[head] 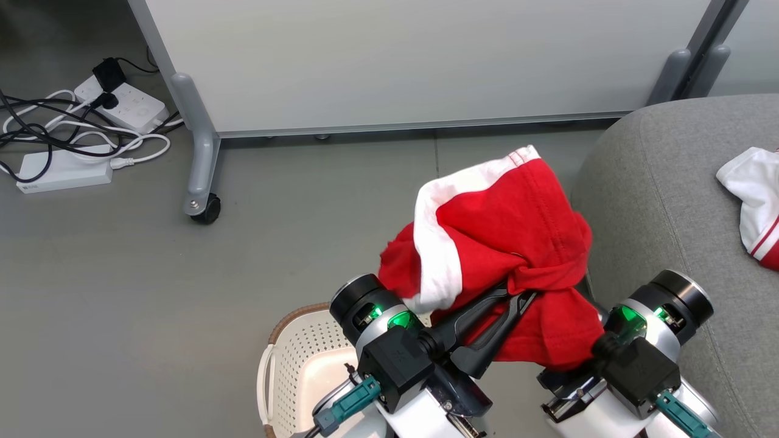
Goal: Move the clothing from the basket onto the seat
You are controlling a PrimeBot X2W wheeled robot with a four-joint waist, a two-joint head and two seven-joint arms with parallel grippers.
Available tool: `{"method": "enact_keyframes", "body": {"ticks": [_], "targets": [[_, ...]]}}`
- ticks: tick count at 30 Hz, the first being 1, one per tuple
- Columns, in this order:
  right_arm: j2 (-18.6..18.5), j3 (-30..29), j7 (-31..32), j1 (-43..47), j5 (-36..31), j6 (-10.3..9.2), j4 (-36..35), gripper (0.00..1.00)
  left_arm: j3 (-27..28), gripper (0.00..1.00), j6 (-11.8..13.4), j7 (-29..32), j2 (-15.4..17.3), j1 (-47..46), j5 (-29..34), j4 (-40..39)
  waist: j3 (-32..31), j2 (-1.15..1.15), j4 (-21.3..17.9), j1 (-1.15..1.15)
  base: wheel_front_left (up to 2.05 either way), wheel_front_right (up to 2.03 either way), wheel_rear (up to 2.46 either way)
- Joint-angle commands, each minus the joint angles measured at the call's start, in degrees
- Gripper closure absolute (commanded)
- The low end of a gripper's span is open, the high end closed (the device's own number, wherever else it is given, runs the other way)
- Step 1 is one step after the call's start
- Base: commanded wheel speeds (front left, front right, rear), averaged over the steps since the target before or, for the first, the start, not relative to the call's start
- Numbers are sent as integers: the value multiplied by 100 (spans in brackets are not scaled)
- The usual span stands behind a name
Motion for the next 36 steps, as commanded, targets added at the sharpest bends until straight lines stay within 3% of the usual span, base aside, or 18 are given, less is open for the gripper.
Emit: {"method": "enact_keyframes", "body": {"ticks": [1,14,15,16,17,18,36], "targets": [[11,-31,-7,-36,26,-1,-40,100,-2,100,20,1,19,-77,-9,25,-1,0,5,0,0,0,0],[115,-270,-8,165,203,-1,-71,100,109,100,82,1,23,18,-58,85,-72,0,-11,0,0,0,0],[123,-306,-8,176,217,-1,-75,100,142,82,101,1,22,34,-69,65,-81,0,-14,0,0,0,0],[128,-345,-8,197,227,-1,-81,100,158,51,114,1,21,49,-58,67,-90,0,-16,0,0,0,0],[142,-394,-8,235,250,-1,-76,100,181,8,118,1,21,59,-41,78,-99,0,-19,0,0,0,0],[154,-426,-8,265,272,-1,-74,100,207,0,122,1,21,71,-20,93,-108,0,-24,0,0,0,0],[320,-1476,-7,495,315,-1,-180,100,597,0,33,1,21,245,157,96,-74,0,-73,0,0,0,0]]}}
